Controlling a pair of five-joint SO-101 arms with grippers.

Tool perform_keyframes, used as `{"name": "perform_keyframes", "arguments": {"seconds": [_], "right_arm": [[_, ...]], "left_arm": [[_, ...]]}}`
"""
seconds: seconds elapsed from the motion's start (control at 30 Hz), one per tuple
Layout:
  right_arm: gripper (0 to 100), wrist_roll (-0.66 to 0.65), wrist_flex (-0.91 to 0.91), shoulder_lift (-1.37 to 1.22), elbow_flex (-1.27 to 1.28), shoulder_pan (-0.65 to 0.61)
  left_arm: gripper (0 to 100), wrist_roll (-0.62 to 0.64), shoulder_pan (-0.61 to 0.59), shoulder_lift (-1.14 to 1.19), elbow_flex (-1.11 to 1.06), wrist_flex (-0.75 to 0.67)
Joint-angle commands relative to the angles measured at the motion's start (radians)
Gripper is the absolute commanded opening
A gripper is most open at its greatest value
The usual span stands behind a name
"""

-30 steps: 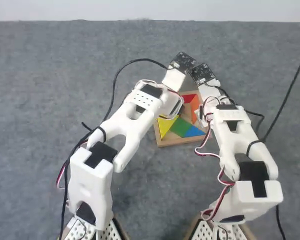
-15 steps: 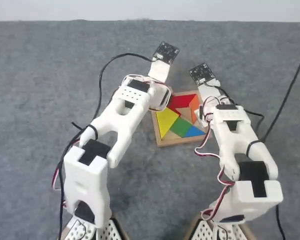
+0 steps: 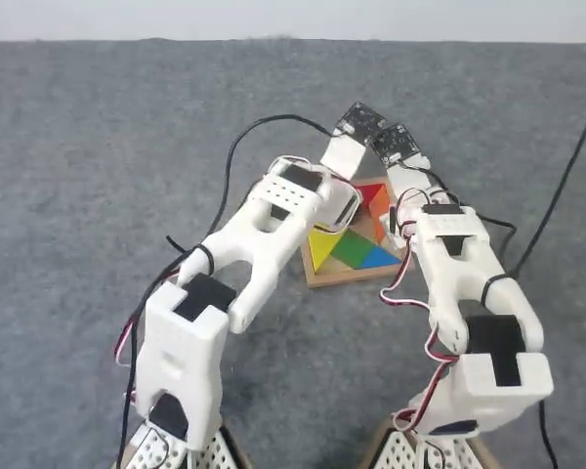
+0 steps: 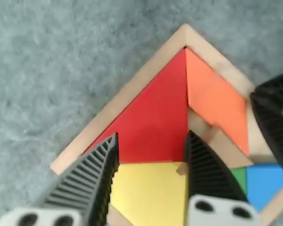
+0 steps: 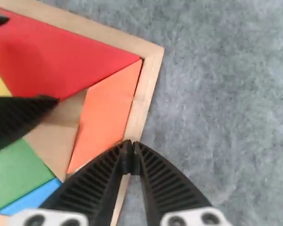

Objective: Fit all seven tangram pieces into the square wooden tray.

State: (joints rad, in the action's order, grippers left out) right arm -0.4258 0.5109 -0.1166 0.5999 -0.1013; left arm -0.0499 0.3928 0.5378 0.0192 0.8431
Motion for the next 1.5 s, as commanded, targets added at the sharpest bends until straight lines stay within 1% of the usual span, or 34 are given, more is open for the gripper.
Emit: {"name": "perform_keyframes", "arguments": {"seconds": [0.0, 0.2, 0.43, 0.53, 0.67, 0.8, 0.93, 1.03, 1.17, 1.27, 1.47], "right_arm": [[0.8, -0.006, 0.013, -0.002, -0.043, -0.019], [0.8, -0.006, 0.013, -0.002, -0.043, -0.019], [0.8, -0.006, 0.013, -0.002, -0.043, -0.019], [0.8, -0.006, 0.013, -0.002, -0.043, -0.019], [0.8, -0.006, 0.013, -0.002, -0.043, -0.019], [0.8, -0.006, 0.013, -0.002, -0.043, -0.019], [0.8, -0.006, 0.013, -0.002, -0.043, -0.019], [0.8, -0.006, 0.013, -0.002, -0.043, -0.019], [0.8, -0.006, 0.013, -0.002, -0.043, -0.019], [0.8, -0.006, 0.013, -0.002, -0.043, -0.019], [0.8, -0.006, 0.013, -0.002, -0.043, -0.021]], "left_arm": [[20, -0.017, -0.018, -0.012, 0.038, 0.041], [20, -0.012, -0.014, -0.012, 0.038, 0.138], [18, -0.017, -0.012, -0.012, 0.038, 0.166], [18, -0.018, -0.011, -0.015, 0.039, 0.198], [18, -0.02, -0.011, -0.063, 0.001, 0.222], [18, -0.054, 0.009, -0.147, -0.11, 0.169], [18, -0.046, 0.011, -0.222, -0.18, 0.092], [18, 0.002, -0.009, -0.245, -0.188, 0.031], [18, 0.014, -0.009, -0.247, -0.186, -0.074], [18, 0.043, -0.015, -0.256, -0.182, -0.106], [18, 0.041, -0.012, -0.207, -0.154, -0.152]]}}
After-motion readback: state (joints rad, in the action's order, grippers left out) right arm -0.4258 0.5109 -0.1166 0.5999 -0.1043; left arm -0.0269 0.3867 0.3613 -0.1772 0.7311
